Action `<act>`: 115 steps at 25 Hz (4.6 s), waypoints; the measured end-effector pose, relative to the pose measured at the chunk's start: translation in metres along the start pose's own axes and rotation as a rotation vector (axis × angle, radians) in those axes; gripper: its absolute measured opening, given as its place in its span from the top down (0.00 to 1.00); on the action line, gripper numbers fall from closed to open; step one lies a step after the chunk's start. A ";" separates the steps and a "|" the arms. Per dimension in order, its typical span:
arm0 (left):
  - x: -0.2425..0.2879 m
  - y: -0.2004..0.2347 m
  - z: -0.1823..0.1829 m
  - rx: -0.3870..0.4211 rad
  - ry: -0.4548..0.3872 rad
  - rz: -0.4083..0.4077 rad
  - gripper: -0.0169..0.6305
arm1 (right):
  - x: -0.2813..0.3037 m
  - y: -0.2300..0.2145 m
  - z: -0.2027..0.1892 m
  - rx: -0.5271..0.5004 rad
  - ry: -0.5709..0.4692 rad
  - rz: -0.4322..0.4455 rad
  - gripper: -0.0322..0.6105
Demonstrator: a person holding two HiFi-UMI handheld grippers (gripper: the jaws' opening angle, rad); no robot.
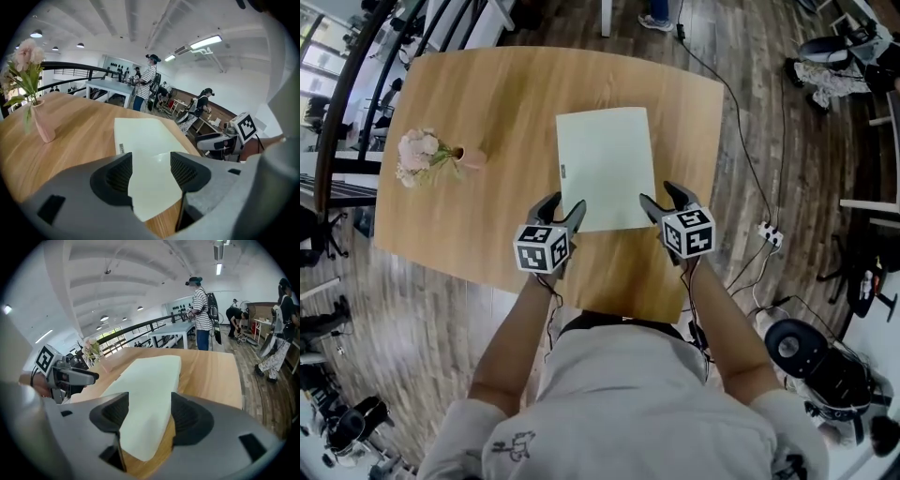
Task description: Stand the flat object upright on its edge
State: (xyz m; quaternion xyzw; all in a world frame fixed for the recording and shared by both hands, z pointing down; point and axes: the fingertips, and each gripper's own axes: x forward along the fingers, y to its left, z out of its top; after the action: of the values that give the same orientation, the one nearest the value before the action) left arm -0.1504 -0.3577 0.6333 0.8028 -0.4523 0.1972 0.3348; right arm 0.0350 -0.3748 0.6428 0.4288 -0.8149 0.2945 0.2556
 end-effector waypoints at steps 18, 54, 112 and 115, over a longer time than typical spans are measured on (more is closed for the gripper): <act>0.090 0.075 -0.004 -0.211 0.233 -0.030 0.57 | 0.095 -0.047 0.001 0.234 0.198 0.114 0.48; 0.035 0.052 -0.006 -0.160 0.189 -0.015 0.57 | 0.056 -0.004 0.003 0.187 0.211 0.197 0.52; -0.050 -0.028 0.013 0.242 -0.301 0.097 0.58 | -0.043 0.027 0.015 -0.412 -0.305 0.052 0.51; -0.050 -0.029 0.012 0.231 -0.299 0.099 0.57 | -0.045 0.026 0.014 -0.418 -0.296 0.054 0.50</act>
State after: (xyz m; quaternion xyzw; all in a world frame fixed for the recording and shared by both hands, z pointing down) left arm -0.1516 -0.3258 0.5835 0.8329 -0.5104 0.1425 0.1594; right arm 0.0328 -0.3479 0.5961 0.3830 -0.8979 0.0603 0.2085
